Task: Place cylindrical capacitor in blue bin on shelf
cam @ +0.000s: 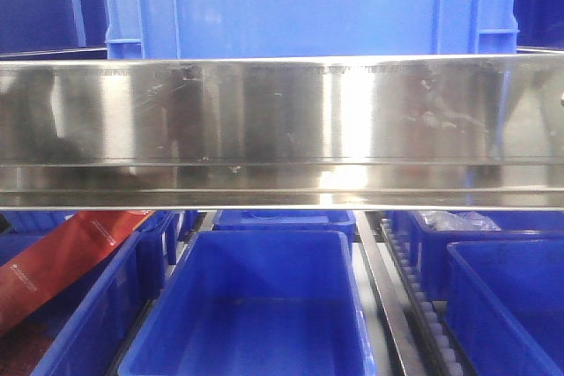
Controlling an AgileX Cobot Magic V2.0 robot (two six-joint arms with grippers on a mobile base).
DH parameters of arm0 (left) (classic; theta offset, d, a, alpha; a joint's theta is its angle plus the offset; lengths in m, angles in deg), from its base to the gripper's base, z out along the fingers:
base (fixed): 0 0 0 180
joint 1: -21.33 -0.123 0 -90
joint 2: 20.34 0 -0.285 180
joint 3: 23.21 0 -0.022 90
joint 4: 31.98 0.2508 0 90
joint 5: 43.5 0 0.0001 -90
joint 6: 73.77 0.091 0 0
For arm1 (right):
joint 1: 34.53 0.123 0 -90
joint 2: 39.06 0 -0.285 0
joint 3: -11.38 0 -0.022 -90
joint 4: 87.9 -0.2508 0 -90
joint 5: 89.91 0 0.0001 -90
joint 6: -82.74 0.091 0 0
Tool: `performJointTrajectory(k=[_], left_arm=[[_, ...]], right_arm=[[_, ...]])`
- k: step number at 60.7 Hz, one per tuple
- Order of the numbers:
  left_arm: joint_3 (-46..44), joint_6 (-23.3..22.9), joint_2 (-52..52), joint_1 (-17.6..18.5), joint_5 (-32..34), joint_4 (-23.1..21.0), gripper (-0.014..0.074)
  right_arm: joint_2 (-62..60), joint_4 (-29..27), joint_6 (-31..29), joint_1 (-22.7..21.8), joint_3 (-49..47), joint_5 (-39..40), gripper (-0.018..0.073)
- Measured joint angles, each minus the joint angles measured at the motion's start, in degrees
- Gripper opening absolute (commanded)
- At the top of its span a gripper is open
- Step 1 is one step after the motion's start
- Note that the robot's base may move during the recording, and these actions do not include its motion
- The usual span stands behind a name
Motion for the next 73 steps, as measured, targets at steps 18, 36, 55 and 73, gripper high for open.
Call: performJointTrajectory(k=[18, 36, 55, 73], left_arm=[[0.00, 0.00, 0.00, 0.00, 0.00, 0.00, -0.0111], [0.00, 0.00, 0.00, 0.00, 0.04, 0.00, -0.0111], [0.00, 0.00, 0.00, 0.00, 0.04, 0.00, -0.0111], [0.00, 0.00, 0.00, 0.00, 0.04, 0.00, -0.0111]], right_arm=[[-10.26, 2.12, 3.21, -6.00, 11.85, 1.11, -0.0162], [-11.19, 3.84, 3.45, -5.62, 15.08, 3.37, -0.0162], [-11.19, 4.08, 3.55, -4.82, 15.08, 3.37, -0.0162], [-11.19, 4.08, 3.66, -4.82, 15.08, 3.37, -0.0162]])
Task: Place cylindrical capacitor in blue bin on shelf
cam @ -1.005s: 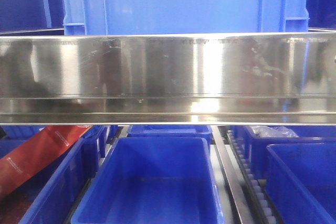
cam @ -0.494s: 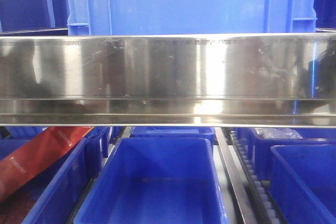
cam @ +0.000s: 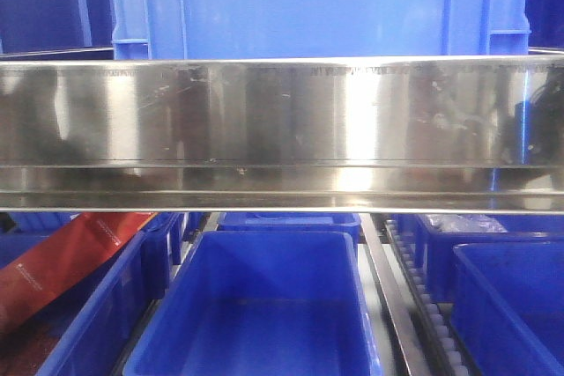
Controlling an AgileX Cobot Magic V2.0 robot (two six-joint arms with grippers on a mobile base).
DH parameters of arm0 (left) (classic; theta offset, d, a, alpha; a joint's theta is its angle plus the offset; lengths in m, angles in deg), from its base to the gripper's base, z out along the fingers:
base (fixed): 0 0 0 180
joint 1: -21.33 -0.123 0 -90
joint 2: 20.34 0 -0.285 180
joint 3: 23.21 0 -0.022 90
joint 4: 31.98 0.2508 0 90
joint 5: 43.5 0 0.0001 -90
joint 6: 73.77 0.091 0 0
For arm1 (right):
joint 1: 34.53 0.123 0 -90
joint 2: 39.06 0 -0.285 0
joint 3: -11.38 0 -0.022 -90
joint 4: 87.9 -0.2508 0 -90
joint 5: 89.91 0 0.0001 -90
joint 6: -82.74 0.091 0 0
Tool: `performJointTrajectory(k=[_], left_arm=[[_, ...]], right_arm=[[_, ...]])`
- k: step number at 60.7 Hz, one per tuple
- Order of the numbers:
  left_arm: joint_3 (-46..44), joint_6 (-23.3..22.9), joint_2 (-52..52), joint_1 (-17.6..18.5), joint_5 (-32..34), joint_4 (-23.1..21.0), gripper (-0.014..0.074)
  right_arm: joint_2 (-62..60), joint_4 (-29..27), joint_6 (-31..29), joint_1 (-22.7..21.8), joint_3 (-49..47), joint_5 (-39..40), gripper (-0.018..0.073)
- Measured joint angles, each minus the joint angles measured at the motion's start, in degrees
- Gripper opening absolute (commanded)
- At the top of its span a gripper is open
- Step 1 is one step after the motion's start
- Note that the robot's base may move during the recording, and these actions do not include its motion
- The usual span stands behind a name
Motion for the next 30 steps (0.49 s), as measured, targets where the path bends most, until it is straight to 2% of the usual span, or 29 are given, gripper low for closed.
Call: performJointTrajectory(k=[30], left_arm=[[0.00, 0.00, 0.00, 0.00, 0.00, 0.00, -0.0111]], right_arm=[[0.00, 0.00, 0.00, 0.00, 0.00, 0.00, -0.0162]])
